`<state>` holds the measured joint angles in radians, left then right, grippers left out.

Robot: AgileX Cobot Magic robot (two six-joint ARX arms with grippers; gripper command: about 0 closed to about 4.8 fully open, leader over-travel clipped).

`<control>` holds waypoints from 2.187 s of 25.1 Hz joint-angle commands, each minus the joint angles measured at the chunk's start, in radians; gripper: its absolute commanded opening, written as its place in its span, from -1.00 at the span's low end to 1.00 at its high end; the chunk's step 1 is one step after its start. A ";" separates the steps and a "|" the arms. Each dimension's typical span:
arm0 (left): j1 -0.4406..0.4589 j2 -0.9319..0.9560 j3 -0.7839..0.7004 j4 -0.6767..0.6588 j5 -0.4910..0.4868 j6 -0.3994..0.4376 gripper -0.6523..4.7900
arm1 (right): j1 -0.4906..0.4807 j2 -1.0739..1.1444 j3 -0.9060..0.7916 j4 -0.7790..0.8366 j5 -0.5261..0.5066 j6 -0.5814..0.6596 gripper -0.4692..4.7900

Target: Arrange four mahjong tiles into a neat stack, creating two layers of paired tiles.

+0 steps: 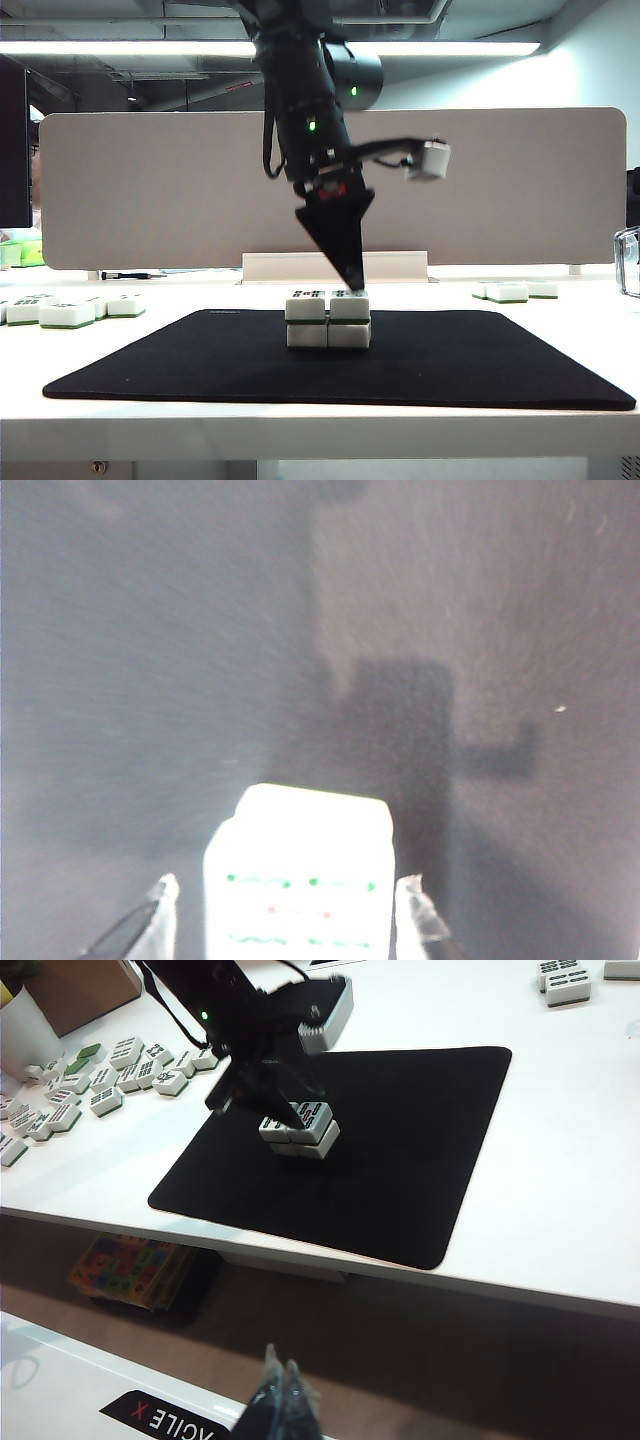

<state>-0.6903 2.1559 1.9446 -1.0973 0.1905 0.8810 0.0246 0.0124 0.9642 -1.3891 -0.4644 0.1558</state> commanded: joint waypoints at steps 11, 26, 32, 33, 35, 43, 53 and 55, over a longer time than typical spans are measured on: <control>0.012 -0.234 0.124 -0.293 -0.153 -0.352 -0.37 | 0.000 -0.011 0.003 0.010 -0.006 -0.003 -0.82; 0.161 -0.454 0.121 -0.308 -0.179 -0.557 -0.36 | 0.000 -0.011 0.003 0.010 -0.005 -0.003 -0.82; 0.161 -0.454 0.121 -0.301 -0.179 -0.521 -0.36 | 0.000 -0.011 0.003 0.010 -0.005 -0.003 -0.82; 0.161 -0.454 0.121 -0.300 -0.184 -0.521 -0.36 | 0.000 -0.011 0.003 0.010 -0.006 -0.003 -0.82; 0.161 -0.454 0.121 -0.300 -0.205 -0.521 -0.36 | -0.001 -0.011 0.003 0.009 -0.005 -0.003 -0.82; 0.161 -0.460 0.110 -0.244 -0.261 -0.504 -0.36 | -0.001 -0.011 0.003 0.010 -0.005 -0.003 -0.82; 0.265 -0.767 -0.386 0.465 -0.281 -0.717 -0.36 | -0.001 -0.012 0.003 0.009 -0.005 -0.003 -0.82; 0.298 -0.829 -0.508 0.572 -0.281 -0.766 -0.36 | -0.001 -0.012 0.003 0.010 -0.005 -0.003 -0.82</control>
<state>-0.4114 1.3701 1.5085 -0.6415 -0.0898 0.1787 0.0242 0.0124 0.9642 -1.3891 -0.4675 0.1558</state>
